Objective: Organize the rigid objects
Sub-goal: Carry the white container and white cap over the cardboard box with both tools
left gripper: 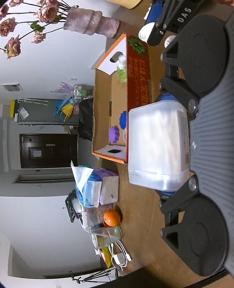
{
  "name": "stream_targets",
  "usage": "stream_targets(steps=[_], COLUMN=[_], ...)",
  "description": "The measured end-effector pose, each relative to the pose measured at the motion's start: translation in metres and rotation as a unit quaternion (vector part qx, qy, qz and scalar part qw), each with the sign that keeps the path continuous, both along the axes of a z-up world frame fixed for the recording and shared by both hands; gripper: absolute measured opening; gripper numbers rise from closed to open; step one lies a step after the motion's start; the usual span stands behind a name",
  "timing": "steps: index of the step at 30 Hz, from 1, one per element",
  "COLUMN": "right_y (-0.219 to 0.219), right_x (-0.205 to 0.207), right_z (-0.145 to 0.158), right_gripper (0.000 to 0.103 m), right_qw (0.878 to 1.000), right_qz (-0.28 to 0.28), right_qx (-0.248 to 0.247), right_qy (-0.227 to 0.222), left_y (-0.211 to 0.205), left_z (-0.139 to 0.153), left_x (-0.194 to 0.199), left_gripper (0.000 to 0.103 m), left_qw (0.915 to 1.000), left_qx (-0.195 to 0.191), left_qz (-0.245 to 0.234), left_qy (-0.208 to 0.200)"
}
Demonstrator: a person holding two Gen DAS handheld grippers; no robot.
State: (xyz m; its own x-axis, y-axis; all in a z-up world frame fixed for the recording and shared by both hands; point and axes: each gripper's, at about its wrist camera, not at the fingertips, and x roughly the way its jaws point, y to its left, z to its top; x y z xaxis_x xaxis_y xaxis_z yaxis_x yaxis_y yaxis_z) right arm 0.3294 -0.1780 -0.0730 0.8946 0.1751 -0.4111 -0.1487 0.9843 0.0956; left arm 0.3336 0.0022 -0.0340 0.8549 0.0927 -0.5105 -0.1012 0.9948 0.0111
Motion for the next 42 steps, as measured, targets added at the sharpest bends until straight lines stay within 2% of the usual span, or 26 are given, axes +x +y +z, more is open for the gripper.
stream_targets(steps=[16, 27, 42], right_y=[-0.002, -0.008, -0.009], right_x=[0.032, 0.069, 0.124], right_z=[0.02, 0.025, 0.025], right_gripper=[0.039, 0.039, 0.039], right_qw=[1.0, 0.999, 0.999], right_qz=[-0.019, -0.038, -0.045], right_qx=[0.004, 0.008, 0.012], right_qy=[-0.016, -0.015, -0.012], left_y=[-0.014, -0.013, -0.016], left_z=[0.023, 0.023, 0.017], left_x=[0.036, 0.075, 0.13], left_gripper=[0.084, 0.084, 0.084], left_qw=[0.9993, 0.9989, 0.9991], left_qx=[-0.023, -0.038, -0.034], left_qz=[-0.004, 0.004, 0.006], left_qy=[-0.029, -0.028, -0.023])
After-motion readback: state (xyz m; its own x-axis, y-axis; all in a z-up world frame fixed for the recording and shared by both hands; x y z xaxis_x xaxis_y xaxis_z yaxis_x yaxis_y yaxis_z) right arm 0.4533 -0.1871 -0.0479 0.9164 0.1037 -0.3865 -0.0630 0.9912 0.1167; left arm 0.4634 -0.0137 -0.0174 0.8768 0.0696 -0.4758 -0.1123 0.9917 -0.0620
